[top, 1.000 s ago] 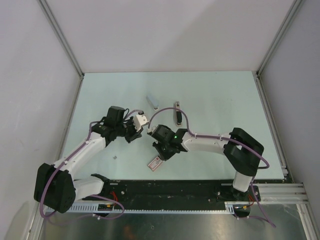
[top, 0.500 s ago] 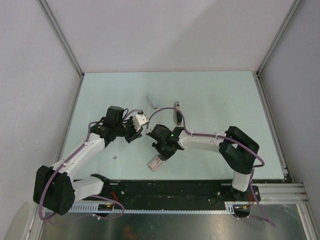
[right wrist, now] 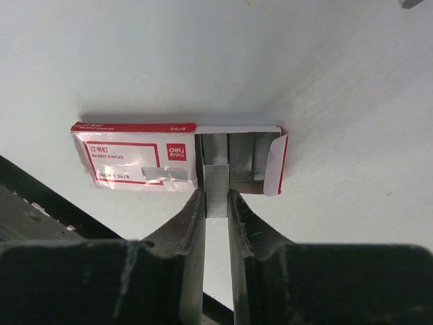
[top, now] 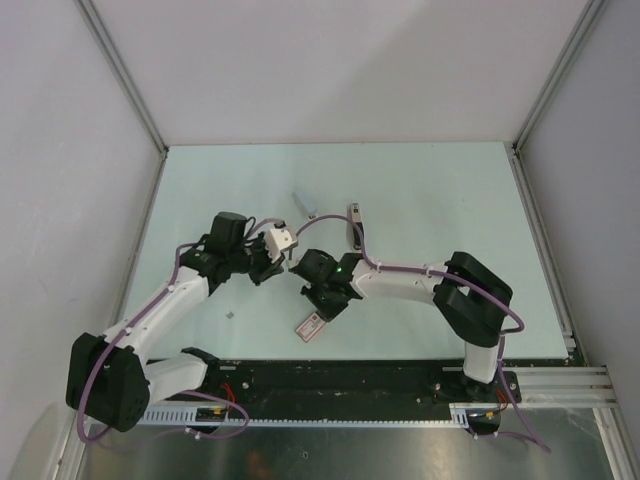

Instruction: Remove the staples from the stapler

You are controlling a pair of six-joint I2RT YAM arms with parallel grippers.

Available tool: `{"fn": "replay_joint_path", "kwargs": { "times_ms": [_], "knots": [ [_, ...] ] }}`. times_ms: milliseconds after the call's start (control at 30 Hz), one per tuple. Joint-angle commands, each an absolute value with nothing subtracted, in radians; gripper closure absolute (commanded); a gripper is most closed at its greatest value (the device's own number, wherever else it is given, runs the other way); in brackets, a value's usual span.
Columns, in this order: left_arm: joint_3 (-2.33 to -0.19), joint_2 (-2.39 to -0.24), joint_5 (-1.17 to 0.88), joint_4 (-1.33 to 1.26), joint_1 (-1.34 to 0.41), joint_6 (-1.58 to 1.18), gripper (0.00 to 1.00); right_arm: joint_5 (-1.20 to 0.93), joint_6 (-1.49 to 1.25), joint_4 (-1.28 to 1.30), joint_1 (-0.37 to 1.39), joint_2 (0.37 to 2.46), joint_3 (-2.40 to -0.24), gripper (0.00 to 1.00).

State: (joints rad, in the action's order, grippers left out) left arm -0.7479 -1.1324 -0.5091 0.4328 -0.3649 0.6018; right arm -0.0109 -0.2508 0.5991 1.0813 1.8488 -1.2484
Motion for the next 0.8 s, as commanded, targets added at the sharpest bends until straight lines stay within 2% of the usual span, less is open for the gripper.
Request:
{"fn": "replay_joint_path", "kwargs": {
  "times_ms": [0,333,767],
  "knots": [
    [-0.756,-1.104,-0.537,0.433,-0.355,0.599,0.75,0.015,-0.238,0.623,1.093,1.867,-1.294,0.81],
    [-0.757,-1.106,-0.538,0.433,-0.349,0.585,0.72,0.032,-0.242,0.623,1.097,1.872,-1.304,0.66],
    [-0.749,-1.095,-0.535,0.434,-0.349,0.589,0.71,0.039,-0.254,0.591,1.11,1.845,-1.305,0.63]
  ]
}}
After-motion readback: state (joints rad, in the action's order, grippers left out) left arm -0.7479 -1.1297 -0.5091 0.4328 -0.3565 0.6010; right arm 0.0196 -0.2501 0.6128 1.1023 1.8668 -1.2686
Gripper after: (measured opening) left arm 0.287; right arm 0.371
